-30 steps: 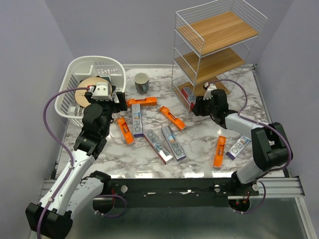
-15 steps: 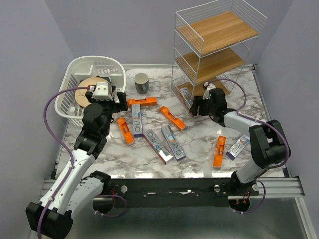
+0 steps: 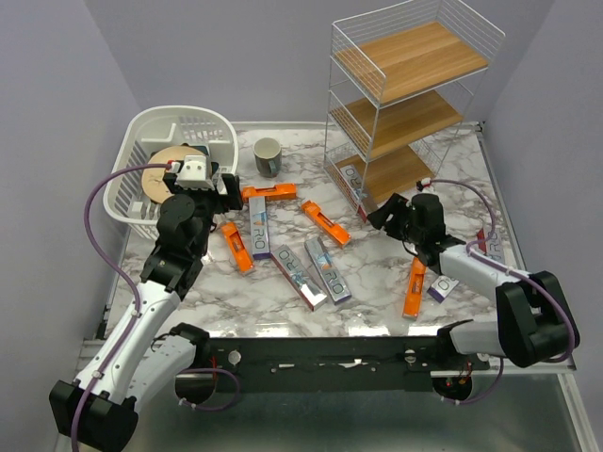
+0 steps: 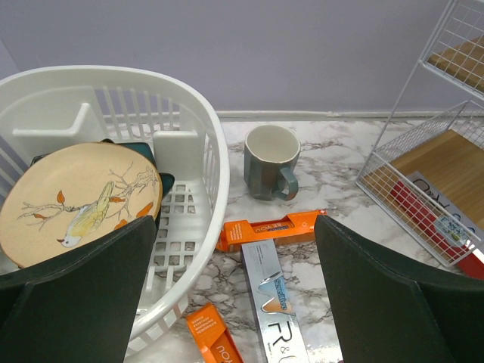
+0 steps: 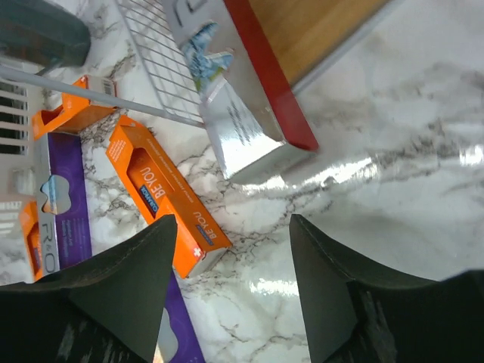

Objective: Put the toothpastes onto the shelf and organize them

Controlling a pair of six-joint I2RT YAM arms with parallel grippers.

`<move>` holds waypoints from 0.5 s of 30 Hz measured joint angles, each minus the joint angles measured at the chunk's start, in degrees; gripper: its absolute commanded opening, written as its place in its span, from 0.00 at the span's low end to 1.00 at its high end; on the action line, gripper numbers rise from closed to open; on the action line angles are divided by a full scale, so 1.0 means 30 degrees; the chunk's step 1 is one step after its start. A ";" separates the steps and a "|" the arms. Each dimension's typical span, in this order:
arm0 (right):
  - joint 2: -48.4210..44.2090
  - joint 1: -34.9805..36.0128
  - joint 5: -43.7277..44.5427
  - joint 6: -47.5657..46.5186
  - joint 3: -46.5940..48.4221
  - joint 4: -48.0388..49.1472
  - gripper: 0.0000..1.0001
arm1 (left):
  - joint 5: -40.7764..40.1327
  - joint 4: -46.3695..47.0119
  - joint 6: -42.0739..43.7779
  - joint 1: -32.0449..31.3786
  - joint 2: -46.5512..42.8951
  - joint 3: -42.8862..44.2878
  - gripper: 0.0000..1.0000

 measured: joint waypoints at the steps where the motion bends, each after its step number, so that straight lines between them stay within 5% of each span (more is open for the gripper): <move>1: -0.0058 0.0000 0.0087 0.0765 -0.0401 0.0240 0.66 | 0.0007 0.0000 -0.0015 0.0000 0.0007 0.0000 0.99; 15: 0.1880 0.0000 0.1843 0.9158 -0.2484 0.4371 0.54 | 0.0102 0.0000 -0.0153 0.0000 0.0189 0.0000 0.99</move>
